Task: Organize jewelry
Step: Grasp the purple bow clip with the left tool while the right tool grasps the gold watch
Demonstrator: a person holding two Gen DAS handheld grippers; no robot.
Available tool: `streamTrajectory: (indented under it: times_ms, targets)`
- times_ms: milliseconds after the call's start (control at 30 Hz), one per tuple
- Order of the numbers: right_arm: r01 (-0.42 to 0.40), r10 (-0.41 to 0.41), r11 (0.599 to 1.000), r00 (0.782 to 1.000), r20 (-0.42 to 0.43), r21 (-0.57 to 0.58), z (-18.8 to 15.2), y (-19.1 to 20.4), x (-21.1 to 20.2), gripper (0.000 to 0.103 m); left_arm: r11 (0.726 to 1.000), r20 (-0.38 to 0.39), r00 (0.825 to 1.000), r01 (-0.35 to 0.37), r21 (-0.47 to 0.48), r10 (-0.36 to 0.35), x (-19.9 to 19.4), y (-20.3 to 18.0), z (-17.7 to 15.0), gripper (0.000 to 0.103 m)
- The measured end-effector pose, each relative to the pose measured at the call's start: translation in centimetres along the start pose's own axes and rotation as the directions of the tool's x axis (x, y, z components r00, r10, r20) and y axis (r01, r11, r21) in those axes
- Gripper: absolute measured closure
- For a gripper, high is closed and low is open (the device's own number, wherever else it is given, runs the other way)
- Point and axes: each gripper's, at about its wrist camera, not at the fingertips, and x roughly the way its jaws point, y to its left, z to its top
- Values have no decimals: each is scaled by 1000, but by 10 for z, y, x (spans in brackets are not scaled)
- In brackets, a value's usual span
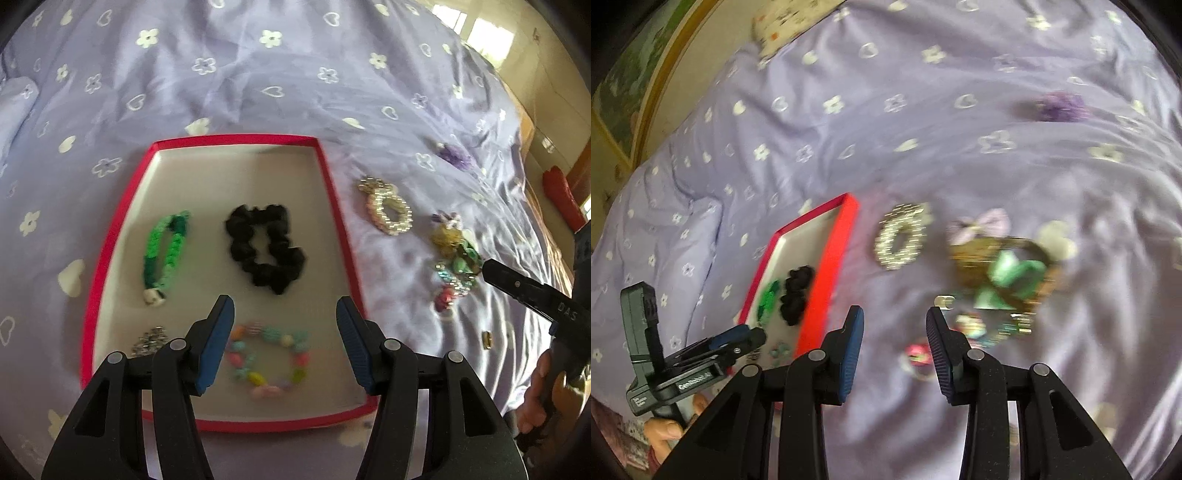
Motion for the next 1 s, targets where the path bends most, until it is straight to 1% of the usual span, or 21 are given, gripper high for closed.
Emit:
streamTrajectory:
  times_ms: [167, 333, 467, 633, 1000]
  targets:
    - [46, -48, 998, 998, 37, 53, 1, -33, -19, 65, 999, -4, 999, 37, 29, -37, 4, -24, 5, 46]
    - [78, -84, 991, 995, 48, 108, 3, -59, -23, 65, 995, 2, 998, 66, 69, -67, 8, -51, 14, 46]
    - [76, -83, 987, 996, 43, 143, 6, -72, -20, 65, 992, -3, 996, 89, 93, -89, 15, -69, 23, 46]
    - [71, -77, 981, 997, 30, 179, 9, -82, -10, 65, 985, -26, 991, 135, 103, -133, 30, -88, 35, 46]
    - [36, -37, 970, 999, 2, 240, 15, -92, 9, 65, 967, -67, 982, 185, 175, -176, 75, -136, 66, 46]
